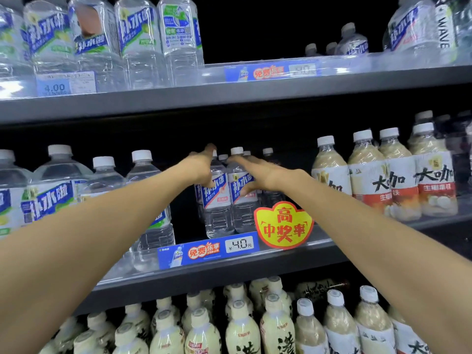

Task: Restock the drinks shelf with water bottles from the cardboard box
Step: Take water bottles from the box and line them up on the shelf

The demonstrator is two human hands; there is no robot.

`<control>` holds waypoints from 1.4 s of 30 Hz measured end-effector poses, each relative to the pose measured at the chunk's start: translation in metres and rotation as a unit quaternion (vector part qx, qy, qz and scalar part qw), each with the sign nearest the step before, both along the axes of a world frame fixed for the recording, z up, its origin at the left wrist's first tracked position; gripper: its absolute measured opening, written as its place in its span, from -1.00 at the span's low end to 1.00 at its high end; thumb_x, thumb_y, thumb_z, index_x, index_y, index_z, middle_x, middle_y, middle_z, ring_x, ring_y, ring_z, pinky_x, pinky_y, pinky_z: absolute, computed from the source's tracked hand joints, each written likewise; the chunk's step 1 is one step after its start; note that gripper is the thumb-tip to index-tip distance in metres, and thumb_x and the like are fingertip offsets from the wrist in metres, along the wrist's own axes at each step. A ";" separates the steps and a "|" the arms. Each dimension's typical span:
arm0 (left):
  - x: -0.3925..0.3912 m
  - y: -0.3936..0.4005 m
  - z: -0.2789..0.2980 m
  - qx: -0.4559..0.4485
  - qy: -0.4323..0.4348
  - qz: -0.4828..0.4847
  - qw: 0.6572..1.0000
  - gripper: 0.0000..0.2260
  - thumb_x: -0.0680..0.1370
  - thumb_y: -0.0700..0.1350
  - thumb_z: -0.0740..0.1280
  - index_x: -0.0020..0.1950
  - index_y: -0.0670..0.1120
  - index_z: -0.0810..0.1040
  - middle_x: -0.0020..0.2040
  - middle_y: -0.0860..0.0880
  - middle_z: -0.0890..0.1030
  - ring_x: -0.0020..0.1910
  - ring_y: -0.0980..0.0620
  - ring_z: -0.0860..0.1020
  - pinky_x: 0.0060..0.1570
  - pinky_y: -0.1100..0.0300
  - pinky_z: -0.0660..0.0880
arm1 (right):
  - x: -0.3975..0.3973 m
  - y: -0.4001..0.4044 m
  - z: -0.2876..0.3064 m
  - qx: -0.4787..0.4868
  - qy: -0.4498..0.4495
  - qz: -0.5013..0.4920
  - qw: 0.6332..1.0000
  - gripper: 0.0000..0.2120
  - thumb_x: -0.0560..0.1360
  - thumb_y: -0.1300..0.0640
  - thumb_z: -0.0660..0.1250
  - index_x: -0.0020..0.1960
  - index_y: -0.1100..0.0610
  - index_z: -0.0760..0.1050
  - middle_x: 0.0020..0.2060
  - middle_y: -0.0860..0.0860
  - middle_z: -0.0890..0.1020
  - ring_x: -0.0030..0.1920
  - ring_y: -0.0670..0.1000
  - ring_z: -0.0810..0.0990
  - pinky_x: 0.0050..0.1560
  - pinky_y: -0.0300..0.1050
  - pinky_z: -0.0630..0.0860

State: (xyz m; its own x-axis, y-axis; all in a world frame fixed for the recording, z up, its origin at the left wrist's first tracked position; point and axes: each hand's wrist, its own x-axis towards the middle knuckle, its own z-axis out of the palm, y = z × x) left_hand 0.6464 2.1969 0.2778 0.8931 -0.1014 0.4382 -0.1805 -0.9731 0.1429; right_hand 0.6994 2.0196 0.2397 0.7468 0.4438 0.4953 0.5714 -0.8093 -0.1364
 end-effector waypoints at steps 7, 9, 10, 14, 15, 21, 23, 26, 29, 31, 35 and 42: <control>0.024 0.007 -0.004 0.059 -0.030 0.057 0.996 -0.25 0.43 -0.28 0.46 0.51 -0.03 0.15 0.29 -0.24 0.49 0.22 -0.25 0.53 0.06 -0.05 0.53 | 0.026 0.022 0.003 -0.033 0.004 -0.021 0.999 -0.17 0.42 0.05 0.49 0.51 -0.17 0.06 0.45 0.13 0.29 0.42 0.22 0.32 0.33 0.18 0.36; 0.030 0.008 -0.004 0.068 -0.036 0.067 0.995 -0.25 0.43 -0.28 0.46 0.51 -0.03 0.16 0.31 -0.24 0.48 0.22 -0.25 0.52 0.08 -0.07 0.54 | 0.031 0.027 0.004 -0.045 0.000 -0.024 0.999 -0.17 0.43 0.04 0.48 0.52 -0.16 0.05 0.45 0.13 0.29 0.41 0.23 0.32 0.33 0.19 0.36; 0.033 0.010 -0.005 0.072 -0.038 0.072 0.994 -0.24 0.42 -0.28 0.47 0.52 -0.02 0.16 0.32 -0.24 0.47 0.23 -0.25 0.51 0.09 -0.08 0.54 | 0.034 0.029 0.004 -0.051 -0.003 -0.027 0.998 -0.17 0.43 0.03 0.48 0.52 -0.15 0.05 0.45 0.14 0.29 0.41 0.23 0.33 0.32 0.20 0.37; 0.044 0.011 -0.009 0.075 -0.062 0.088 0.991 -0.28 0.44 -0.32 0.43 0.51 -0.02 0.18 0.30 -0.23 0.47 0.22 -0.24 0.51 0.03 -0.07 0.54 | 0.040 0.032 0.003 -0.063 -0.011 -0.039 0.997 -0.17 0.43 -0.02 0.47 0.52 -0.16 0.04 0.44 0.15 0.30 0.39 0.25 0.35 0.31 0.20 0.39; 0.046 0.010 -0.010 0.081 -0.068 0.090 0.990 -0.28 0.44 -0.32 0.43 0.51 -0.02 0.19 0.29 -0.23 0.48 0.21 -0.24 0.52 0.01 -0.06 0.53 | 0.041 0.032 0.003 -0.066 -0.012 -0.040 0.997 -0.16 0.42 -0.04 0.47 0.52 -0.16 0.03 0.45 0.15 0.29 0.40 0.25 0.34 0.31 0.20 0.38; 0.047 0.007 -0.009 0.098 -0.047 0.093 0.990 -0.24 0.42 -0.29 0.48 0.52 -0.05 0.19 0.29 -0.21 0.48 0.25 -0.22 0.50 0.03 -0.02 0.52 | 0.035 0.031 0.006 -0.077 0.003 -0.047 0.996 -0.17 0.43 -0.07 0.46 0.52 -0.17 0.03 0.44 0.15 0.29 0.39 0.23 0.36 0.31 0.17 0.39; 0.045 0.007 -0.008 0.106 -0.044 0.089 0.989 -0.27 0.44 -0.28 0.45 0.53 -0.06 0.19 0.31 -0.21 0.46 0.26 -0.21 0.49 0.07 -0.01 0.51 | 0.033 0.029 0.008 -0.086 0.013 -0.051 0.995 -0.18 0.46 -0.05 0.43 0.54 -0.18 -0.01 0.47 0.15 0.25 0.41 0.23 0.33 0.33 0.18 0.37; 0.041 0.006 -0.009 0.121 -0.029 0.079 0.989 -0.28 0.51 -0.26 0.37 0.57 -0.02 0.09 0.36 -0.22 0.39 0.30 -0.22 0.44 0.09 0.01 0.49 | 0.030 0.031 0.013 -0.110 0.037 -0.053 0.992 -0.21 0.52 0.00 0.36 0.55 -0.21 -0.08 0.53 0.15 0.13 0.49 0.22 0.22 0.40 0.18 0.30; 0.034 0.004 -0.005 0.137 -0.021 0.087 0.986 -0.20 0.53 -0.22 0.35 0.60 0.04 -0.08 0.39 -0.24 0.35 0.33 -0.24 0.41 0.13 -0.03 0.47 | 0.018 0.032 0.017 -0.127 0.057 -0.057 0.989 -0.22 0.57 0.03 0.31 0.55 -0.23 -0.15 0.56 0.16 0.02 0.53 0.20 0.11 0.46 0.15 0.21; 0.023 0.002 0.002 0.169 -0.034 0.096 0.980 -0.24 0.54 -0.17 0.34 0.60 0.01 -0.06 0.39 -0.24 0.37 0.32 -0.24 0.43 0.13 -0.04 0.47 | 0.009 0.030 0.020 -0.123 0.056 -0.059 0.989 -0.23 0.58 0.04 0.30 0.56 -0.19 -0.15 0.56 0.12 0.10 0.51 0.17 0.19 0.44 0.07 0.25; -0.013 0.005 0.011 0.253 -0.106 0.076 0.959 -0.57 0.56 -0.01 0.33 0.40 -0.08 0.37 0.24 -0.18 0.49 0.17 -0.21 0.53 -0.05 0.00 0.48 | -0.024 0.023 0.027 -0.122 -0.005 -0.078 0.989 -0.44 0.57 0.03 0.28 0.52 -0.04 0.19 0.39 0.15 0.42 0.35 0.20 0.43 0.29 0.05 0.43; -0.078 0.011 -0.030 0.228 -0.277 -0.079 0.930 -0.62 0.56 -0.03 0.25 0.38 0.03 0.40 0.18 -0.03 0.53 0.14 -0.11 0.54 -0.22 0.04 0.46 | -0.125 0.008 -0.011 -0.093 -0.229 -0.109 0.963 -0.70 0.60 -0.04 0.18 0.29 0.03 0.42 0.14 0.04 0.54 0.16 0.11 0.51 -0.08 0.05 0.49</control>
